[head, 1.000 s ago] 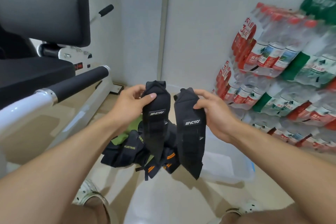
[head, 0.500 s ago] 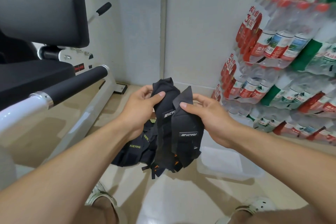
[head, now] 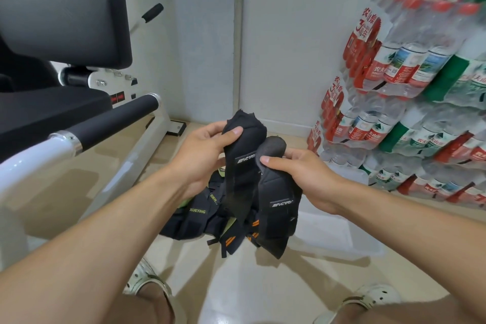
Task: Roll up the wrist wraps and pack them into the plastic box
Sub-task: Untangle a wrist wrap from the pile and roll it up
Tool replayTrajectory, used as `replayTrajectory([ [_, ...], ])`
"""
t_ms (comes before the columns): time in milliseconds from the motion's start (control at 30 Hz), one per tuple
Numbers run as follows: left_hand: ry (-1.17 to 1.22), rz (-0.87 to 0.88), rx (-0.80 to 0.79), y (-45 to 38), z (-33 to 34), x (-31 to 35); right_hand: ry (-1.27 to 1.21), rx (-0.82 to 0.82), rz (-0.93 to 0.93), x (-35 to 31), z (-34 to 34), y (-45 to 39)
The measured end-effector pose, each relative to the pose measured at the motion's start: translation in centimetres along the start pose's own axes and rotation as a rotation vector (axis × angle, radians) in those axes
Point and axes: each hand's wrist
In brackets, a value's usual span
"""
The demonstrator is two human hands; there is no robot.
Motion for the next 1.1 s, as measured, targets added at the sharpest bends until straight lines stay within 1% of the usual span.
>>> replayTrajectory([
  [133,0.023,-0.029,0.008,-0.2,-0.3,0.1,0.049,0.002,-0.001,0.1,0.0,-0.1],
  [267,0.044,-0.018,0.040,0.0,0.0,0.1,0.092,0.069,-0.023,0.1,0.1,0.0],
  [367,0.056,-0.062,0.067,-0.1,0.0,-0.1,0.011,0.102,-0.017,-0.4,0.1,-0.1],
  [400,0.022,-0.105,0.040,-0.1,0.0,-0.2,-0.048,0.112,-0.012,-0.7,0.0,-0.1],
  [433,-0.039,-0.160,-0.018,0.0,0.0,-0.4,-0.115,0.124,-0.006,-1.0,-0.2,-0.2],
  [500,-0.186,-0.254,-0.175,0.4,0.2,-1.1,-0.247,0.154,0.012,-1.6,-0.5,-0.4],
  [533,-0.239,-0.264,-0.216,0.6,0.3,-1.5,-0.293,0.175,0.026,-1.9,-0.7,-0.5],
  [567,-0.259,-0.251,-0.214,0.6,0.5,-1.9,-0.315,0.193,0.038,-2.1,-1.0,-0.5],
  [733,-0.201,-0.143,-0.033,0.3,1.4,-1.8,-0.257,0.302,0.020,-2.2,-2.2,-0.8],
  [833,-0.186,-0.109,0.120,0.1,1.2,-1.4,-0.169,0.328,-0.002,-1.9,-3.1,-0.9],
  [900,-0.162,-0.098,0.217,-0.1,0.7,-1.2,-0.058,0.258,0.020,-1.4,-3.5,-0.7],
  [967,-0.121,-0.107,0.283,-0.4,0.3,-1.0,0.077,0.144,0.045,-0.4,-3.2,-0.4],
  [1033,-0.078,-0.117,0.298,-0.6,0.2,-0.9,0.134,0.060,0.043,0.6,-2.2,-0.1],
  [1100,-0.023,-0.124,0.290,-0.7,0.3,-0.8,0.119,0.032,0.028,1.0,-1.2,0.2],
])
Point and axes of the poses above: each hand's wrist, its own y-axis away from the middle knuckle, its own z-axis out of the palm, x = y × z, and after that the axes turned 6 degrees about z, right-handed
